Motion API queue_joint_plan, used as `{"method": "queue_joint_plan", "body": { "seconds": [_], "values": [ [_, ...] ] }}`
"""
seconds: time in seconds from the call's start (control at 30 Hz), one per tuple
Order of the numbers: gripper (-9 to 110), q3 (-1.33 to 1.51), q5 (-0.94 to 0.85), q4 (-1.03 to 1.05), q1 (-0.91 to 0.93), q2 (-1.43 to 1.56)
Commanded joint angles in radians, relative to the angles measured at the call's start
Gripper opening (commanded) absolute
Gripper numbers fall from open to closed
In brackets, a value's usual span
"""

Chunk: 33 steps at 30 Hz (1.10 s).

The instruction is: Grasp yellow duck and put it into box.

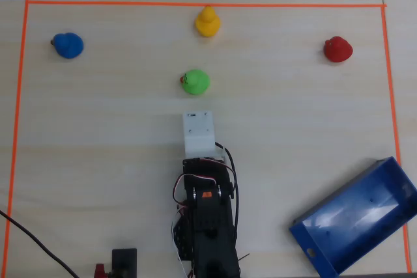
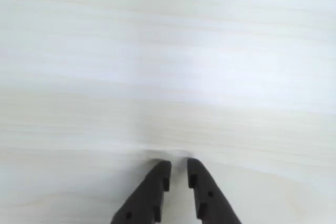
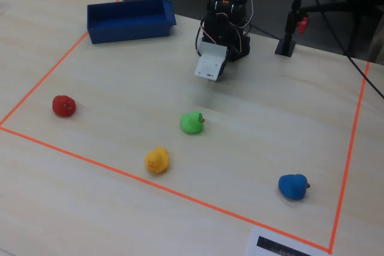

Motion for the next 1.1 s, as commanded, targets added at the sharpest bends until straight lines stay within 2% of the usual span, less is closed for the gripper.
{"method": "queue_joint_plan", "body": {
  "seconds": [0.0, 0.8, 1.07],
  "values": [
    [0, 0.000, -0.006, 0.014, 0.008, 0.002],
    [0, -0.002, -0.008, 0.009, 0.020, -0.003],
    [0, -0.178, -0.008, -0.166, 0.049, -0.219]
  ]
}}
